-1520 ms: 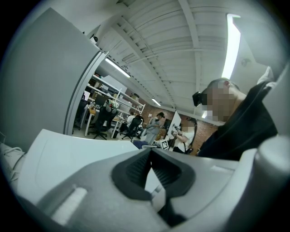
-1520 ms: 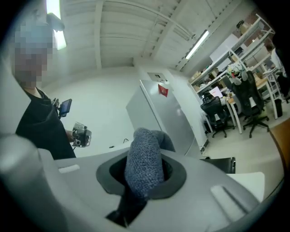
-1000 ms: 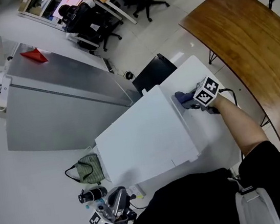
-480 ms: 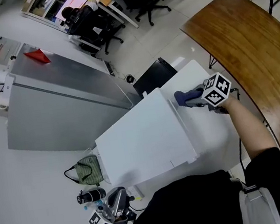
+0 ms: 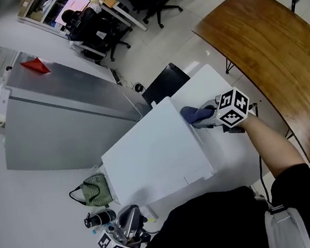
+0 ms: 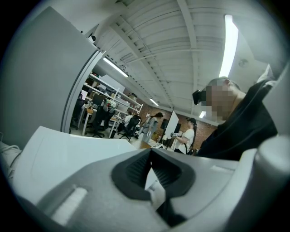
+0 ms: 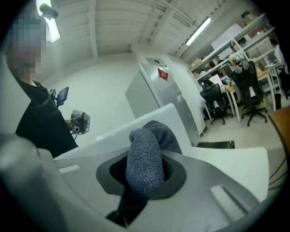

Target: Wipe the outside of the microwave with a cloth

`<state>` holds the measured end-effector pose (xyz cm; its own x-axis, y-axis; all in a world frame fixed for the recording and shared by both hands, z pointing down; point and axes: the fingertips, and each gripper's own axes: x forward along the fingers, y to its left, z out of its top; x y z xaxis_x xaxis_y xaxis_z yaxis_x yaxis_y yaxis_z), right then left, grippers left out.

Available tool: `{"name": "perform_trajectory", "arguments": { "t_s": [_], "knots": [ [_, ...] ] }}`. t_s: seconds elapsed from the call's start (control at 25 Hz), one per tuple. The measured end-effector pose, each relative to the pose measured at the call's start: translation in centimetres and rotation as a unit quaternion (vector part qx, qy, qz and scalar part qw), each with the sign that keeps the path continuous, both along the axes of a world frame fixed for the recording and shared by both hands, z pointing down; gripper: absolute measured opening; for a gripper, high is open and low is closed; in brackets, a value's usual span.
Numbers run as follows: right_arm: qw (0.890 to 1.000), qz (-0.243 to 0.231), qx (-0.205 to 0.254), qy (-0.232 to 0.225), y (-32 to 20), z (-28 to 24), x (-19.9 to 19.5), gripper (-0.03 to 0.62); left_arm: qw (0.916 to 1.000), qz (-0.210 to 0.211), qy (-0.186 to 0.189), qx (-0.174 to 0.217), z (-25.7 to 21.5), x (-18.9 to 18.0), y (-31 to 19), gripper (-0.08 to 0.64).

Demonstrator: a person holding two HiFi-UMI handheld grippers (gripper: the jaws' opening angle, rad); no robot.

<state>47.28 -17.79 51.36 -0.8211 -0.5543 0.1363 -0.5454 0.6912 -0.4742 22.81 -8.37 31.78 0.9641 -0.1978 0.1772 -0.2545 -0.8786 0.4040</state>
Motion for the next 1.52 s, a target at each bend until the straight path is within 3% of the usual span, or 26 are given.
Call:
{"name": "perform_trajectory", "arguments": {
  "t_s": [0.32,0.44,0.56,0.64,0.76,0.88,0.96,1.04,1.12,1.32,1.52],
  "knots": [
    [0.989,0.004,-0.146,0.024,-2.0,12.3,0.2,0.052,1.0,-0.006,0.002,0.004,0.1,-0.7,0.1,0.003],
    [0.977,-0.001,-0.193,0.084,-2.4,16.2,0.4,0.052,0.9999,-0.009,0.009,0.002,-0.9,0.4,0.3,0.003],
    [0.959,-0.01,-0.235,0.158,-2.3,20.0,0.2,0.052,1.0,-0.007,0.001,0.003,-0.5,0.0,0.6,0.003],
    [0.954,-0.007,-0.247,0.17,-2.1,20.7,0.2,0.054,0.9999,-0.005,0.011,0.011,-0.6,-0.2,0.6,0.003],
    [0.965,0.015,-0.216,0.145,-1.2,17.0,1.4,0.054,0.9995,-0.003,0.031,0.01,-1.9,1.2,0.9,0.003],
    [0.989,0.051,-0.12,0.063,0.2,7.0,3.0,0.054,0.9993,-0.001,0.037,0.01,-1.9,1.2,0.8,0.003],
    [0.997,0.056,-0.048,0.017,1.6,-0.1,3.2,0.054,0.9995,0.004,0.031,0.01,-1.0,0.7,0.7,0.003],
    [0.999,0.038,0.005,0.008,2.7,-4.5,1.7,0.054,0.9995,0.009,0.029,0.007,-0.6,1.0,0.8,0.003],
    [0.999,0.016,0.028,0.037,3.0,-5.4,-0.4,0.054,0.9995,0.014,0.028,0.004,-0.4,1.5,1.0,0.003],
    [0.997,0.014,-0.008,0.07,2.6,-1.5,-1.2,0.054,0.9993,0.015,0.035,0.002,-1.3,2.3,1.2,0.003],
    [0.989,0.005,-0.109,0.101,2.9,8.5,-1.5,0.053,0.9993,0.016,0.033,0.001,-1.3,2.5,1.4,0.003]
  ]
}}
